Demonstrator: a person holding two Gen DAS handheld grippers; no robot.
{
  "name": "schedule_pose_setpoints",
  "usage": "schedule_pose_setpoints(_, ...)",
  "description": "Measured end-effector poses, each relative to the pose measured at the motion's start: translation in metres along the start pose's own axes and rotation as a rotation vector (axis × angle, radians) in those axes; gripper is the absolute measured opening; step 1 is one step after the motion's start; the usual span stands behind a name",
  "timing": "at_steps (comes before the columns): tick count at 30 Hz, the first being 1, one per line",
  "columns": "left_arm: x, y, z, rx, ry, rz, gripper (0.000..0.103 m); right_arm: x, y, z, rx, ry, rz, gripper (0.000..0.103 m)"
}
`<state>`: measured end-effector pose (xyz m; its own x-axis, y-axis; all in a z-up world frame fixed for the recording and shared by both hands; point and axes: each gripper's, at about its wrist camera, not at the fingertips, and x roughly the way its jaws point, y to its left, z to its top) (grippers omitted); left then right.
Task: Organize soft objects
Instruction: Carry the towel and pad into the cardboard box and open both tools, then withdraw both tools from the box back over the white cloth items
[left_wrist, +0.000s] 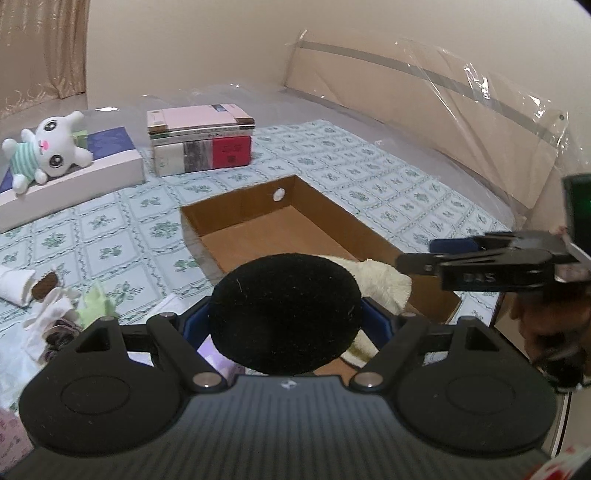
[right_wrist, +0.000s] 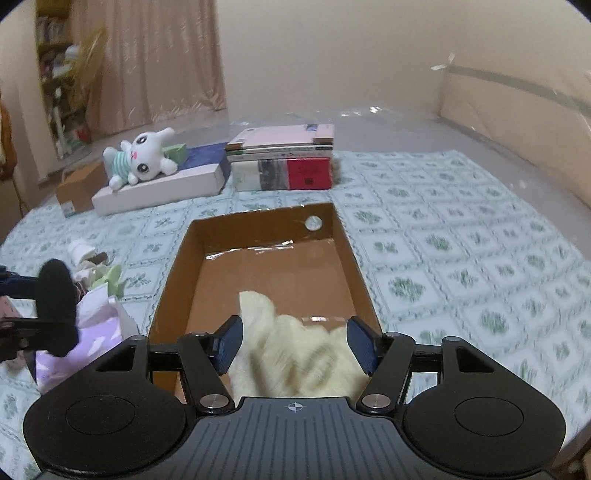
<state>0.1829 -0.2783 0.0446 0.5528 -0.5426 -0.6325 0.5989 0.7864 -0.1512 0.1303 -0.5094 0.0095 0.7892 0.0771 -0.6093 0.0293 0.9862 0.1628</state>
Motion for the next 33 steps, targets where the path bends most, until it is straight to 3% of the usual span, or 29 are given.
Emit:
schedule_pose_setpoints(10,0.041,-0.028,0.002,0.059,0.047,-0.037,0.083,-0.053,-0.016,-0.041,0.185,-0.125,-0.065,0.063)
schedule_pose_setpoints(14,0.055,-0.035,0.002,0.066,0.053,-0.050,0.097,-0.065,-0.017,-0.053,0.221,-0.143,-0.088,0.063)
schedule_pose_setpoints(17,0.055,-0.037,0.002,0.076,0.043,-0.048,0.099,-0.071,-0.016,-0.058,0.232,-0.150,-0.099,0.063)
schedule_pose_setpoints(23,0.012,-0.015,-0.013,-0.017,-0.039,-0.013,0.099,-0.084,-0.001,-0.070,0.249,-0.165,-0.076,0.063)
schedule_pose_setpoints(33,-0.089,0.029,-0.093,-0.141,-0.115,0.213,0.098,-0.095,0.063,-0.090,0.216,-0.163,0.040,0.063)
